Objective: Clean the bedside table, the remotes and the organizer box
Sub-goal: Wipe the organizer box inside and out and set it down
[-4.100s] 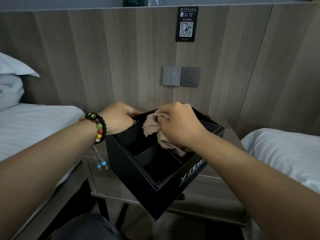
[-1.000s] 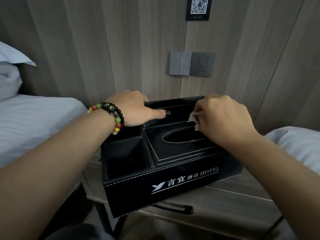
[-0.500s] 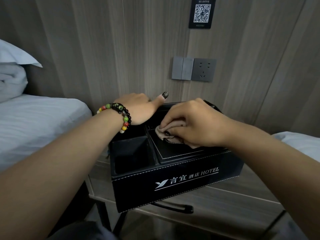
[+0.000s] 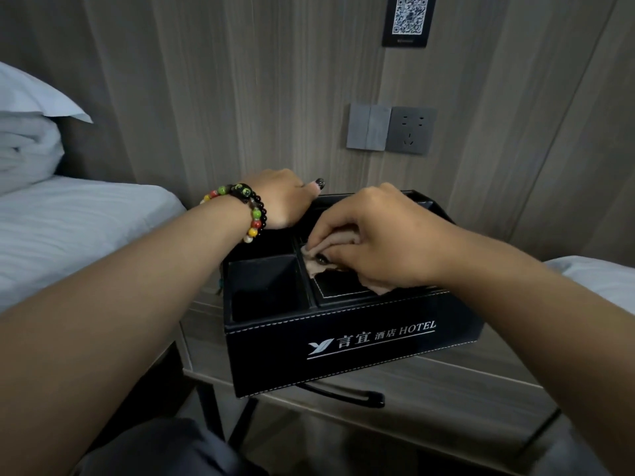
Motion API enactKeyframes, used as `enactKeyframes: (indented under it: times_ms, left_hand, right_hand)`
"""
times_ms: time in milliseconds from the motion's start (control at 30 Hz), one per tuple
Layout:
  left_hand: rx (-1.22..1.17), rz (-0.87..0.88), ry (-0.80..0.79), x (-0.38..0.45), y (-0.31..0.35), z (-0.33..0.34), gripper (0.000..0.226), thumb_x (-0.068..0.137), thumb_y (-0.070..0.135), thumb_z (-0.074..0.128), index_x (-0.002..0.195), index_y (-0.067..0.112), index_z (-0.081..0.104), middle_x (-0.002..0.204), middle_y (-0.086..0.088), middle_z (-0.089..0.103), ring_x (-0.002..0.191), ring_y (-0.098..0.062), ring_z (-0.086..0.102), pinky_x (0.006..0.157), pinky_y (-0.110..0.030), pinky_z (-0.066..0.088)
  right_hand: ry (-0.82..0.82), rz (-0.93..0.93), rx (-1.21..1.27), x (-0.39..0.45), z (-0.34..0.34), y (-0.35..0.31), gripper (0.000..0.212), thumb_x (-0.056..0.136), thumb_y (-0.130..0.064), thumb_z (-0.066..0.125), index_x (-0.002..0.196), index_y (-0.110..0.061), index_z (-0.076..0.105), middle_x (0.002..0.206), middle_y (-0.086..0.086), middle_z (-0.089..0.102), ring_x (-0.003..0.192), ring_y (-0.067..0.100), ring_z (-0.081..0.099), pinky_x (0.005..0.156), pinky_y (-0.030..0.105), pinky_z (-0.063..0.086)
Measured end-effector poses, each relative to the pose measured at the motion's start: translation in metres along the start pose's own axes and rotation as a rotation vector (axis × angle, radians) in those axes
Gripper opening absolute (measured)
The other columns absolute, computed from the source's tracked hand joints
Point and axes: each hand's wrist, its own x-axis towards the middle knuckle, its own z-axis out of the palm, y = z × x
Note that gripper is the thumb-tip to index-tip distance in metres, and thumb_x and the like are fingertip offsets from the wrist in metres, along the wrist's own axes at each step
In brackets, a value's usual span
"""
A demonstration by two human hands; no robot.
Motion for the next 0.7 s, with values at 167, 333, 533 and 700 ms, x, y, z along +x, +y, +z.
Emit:
enactKeyframes:
  times_ms: [167, 333, 533, 700]
  left_hand:
    - [-0.043, -0.002, 0.025, 0.005, -0.003, -0.003, 0.060, 0.099, 0.049, 0.034, 0.055, 0.010, 0.047, 0.057, -0.005, 0.047, 0.056, -0.022, 0.043, 0.050, -0.031, 0.027]
    - [-0.070, -0.020, 0.039, 0.009, -0.005, -0.003, 0.057, 0.098, 0.046, 0.038, 0.054, 0.011, 0.044, 0.056, -0.006, 0.046, 0.056, -0.023, 0.043, 0.052, -0.031, 0.028]
    - [-0.064, -0.028, 0.045, 0.011, -0.008, -0.002, 0.054, 0.097, 0.046, 0.038, 0.059, 0.010, 0.051, 0.056, -0.006, 0.049, 0.056, -0.024, 0.047, 0.051, -0.030, 0.029]
    - [-0.035, -0.004, 0.065, 0.011, -0.011, -0.002, 0.054, 0.098, 0.046, 0.036, 0.060, 0.010, 0.050, 0.060, -0.006, 0.051, 0.059, -0.022, 0.050, 0.051, -0.029, 0.028]
  right_hand:
    - [0.190, 0.077, 0.029, 0.018, 0.027, 0.004, 0.019, 0.082, -0.011, 0.062, 0.081, -0.026, 0.073, 0.071, -0.006, 0.071, 0.054, 0.007, 0.061, 0.065, 0.034, 0.057]
    - [0.230, 0.124, 0.245, 0.020, 0.029, 0.011, 0.018, 0.085, -0.005, 0.062, 0.082, -0.018, 0.074, 0.067, 0.004, 0.073, 0.035, 0.007, 0.059, 0.047, 0.023, 0.054]
    - [0.274, 0.149, 0.355, 0.021, 0.031, 0.019, 0.016, 0.081, -0.007, 0.067, 0.081, -0.020, 0.076, 0.065, 0.000, 0.073, 0.050, 0.008, 0.067, 0.050, 0.011, 0.047]
    - [0.271, 0.150, 0.473, 0.016, 0.032, 0.018, 0.017, 0.083, -0.002, 0.066, 0.083, -0.016, 0.075, 0.065, -0.007, 0.073, 0.043, 0.010, 0.063, 0.042, 0.015, 0.046]
